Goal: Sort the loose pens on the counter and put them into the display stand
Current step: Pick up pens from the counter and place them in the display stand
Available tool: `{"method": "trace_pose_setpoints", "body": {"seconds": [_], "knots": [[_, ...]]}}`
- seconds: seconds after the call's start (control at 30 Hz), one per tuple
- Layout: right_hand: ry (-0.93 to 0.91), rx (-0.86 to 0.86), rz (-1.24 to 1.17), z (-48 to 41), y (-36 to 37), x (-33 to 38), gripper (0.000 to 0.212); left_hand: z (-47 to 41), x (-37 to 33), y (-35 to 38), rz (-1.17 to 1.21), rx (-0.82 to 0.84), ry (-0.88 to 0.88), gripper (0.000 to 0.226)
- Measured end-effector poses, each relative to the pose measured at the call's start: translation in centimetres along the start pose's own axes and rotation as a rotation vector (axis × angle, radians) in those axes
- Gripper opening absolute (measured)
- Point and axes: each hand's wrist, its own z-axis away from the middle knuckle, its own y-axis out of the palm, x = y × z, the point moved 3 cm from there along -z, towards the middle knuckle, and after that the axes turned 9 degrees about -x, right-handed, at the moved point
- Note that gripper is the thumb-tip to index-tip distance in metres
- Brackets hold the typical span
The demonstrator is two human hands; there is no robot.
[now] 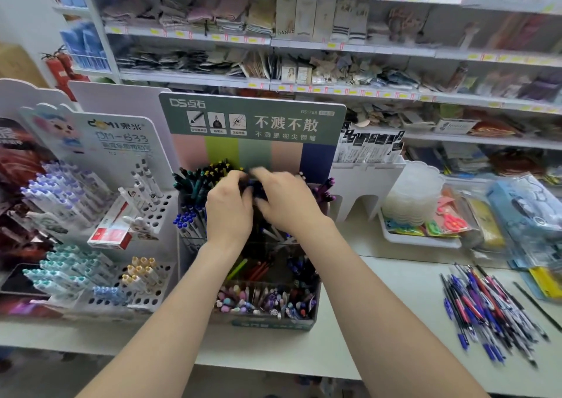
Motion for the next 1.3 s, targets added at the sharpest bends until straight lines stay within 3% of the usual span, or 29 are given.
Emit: {"method": "trace_pose_setpoints", "body": {"seconds": [0.1,0.23,0.37,0.53,0.63,0.73,0.87,1.17,1.3], "knots": [[0.128,-0.059,0.193,-0.2,0.2,-0.5,0.027,0.5,0.1,0.2,0.046,0.086,0.034,0.040],[0.079,-0.019,0.008,-1.0,0.1,0.3,0.024,1.7,0.5,-0.8,0.091,0.042,0.004,0.049],[0.095,0.009,0.103,-0.1,0.3,-0.4,0.016,3.0,0.8,-1.9,0.078,-0.007,0.088,0.046],[0.221,-0.459,-0.264,6.2,-0.7,-0.8,0.029,5.6,1.1,-2.7,0.114,-0.029,0.041,0.027],[0.299,-0.542,-0.356,10.3,-1.3,-0.8,0.043,8.0,-0.6,-1.7,0.159,0.095,0.111,0.018],[0.332,-0.464,-0.448,12.1,-2.1,-1.4,0.053,10.4,-2.1,0.0,0.214,0.208,0.158,0.016],[0.414,-0.338,-0.528,12.5,-2.4,-2.6,0.050,12.2,-2.8,2.0,0.237,0.204,0.092,0.018],[0.330,-0.420,-0.261,7.3,-1.9,-3.4,0.016,11.2,-3.4,2.8,0.261,0.197,-0.025,0.019],[0.241,-0.382,0.193,4.1,-1.2,-3.3,0.004,10.0,-2.1,2.0,0.256,0.192,-0.087,0.021]]}}
